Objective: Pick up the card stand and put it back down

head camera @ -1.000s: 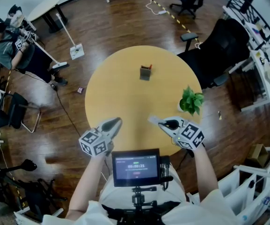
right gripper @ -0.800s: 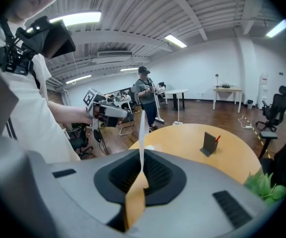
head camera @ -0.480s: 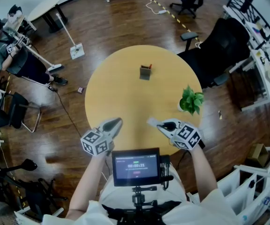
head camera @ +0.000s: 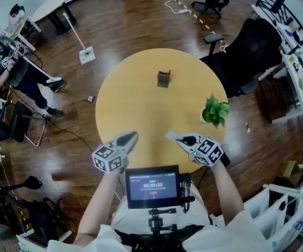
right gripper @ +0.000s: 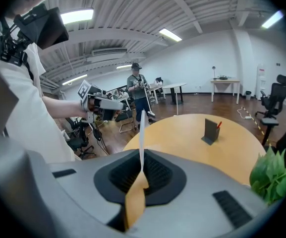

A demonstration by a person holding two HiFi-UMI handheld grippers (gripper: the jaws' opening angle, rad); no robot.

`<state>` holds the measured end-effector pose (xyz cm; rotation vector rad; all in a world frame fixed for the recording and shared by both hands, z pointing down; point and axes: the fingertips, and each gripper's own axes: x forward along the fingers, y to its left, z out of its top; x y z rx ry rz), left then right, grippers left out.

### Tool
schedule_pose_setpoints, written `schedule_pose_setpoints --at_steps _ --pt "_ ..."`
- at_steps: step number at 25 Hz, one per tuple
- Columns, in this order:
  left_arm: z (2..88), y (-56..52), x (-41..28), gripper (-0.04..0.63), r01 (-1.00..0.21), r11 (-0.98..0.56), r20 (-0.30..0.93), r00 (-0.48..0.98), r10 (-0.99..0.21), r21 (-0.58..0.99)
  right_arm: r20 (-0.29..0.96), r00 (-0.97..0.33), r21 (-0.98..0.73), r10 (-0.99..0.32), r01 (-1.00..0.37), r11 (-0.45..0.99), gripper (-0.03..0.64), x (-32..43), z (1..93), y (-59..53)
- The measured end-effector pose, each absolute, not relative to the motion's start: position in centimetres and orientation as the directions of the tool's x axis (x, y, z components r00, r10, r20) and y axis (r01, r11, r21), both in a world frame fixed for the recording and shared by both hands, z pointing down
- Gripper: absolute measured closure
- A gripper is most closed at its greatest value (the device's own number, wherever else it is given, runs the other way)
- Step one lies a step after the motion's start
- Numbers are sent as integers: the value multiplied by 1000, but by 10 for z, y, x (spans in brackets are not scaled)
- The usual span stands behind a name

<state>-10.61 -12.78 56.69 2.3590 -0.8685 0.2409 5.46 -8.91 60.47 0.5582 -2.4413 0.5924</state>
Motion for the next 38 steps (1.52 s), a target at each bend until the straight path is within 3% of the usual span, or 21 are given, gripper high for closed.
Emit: schedule_pose_setpoints --at_steps 38 --pt "618 -111 -114 574 -711 -520 455 703 -547 473 653 -742 -340 -154 -468 816 591 59 737 -78"
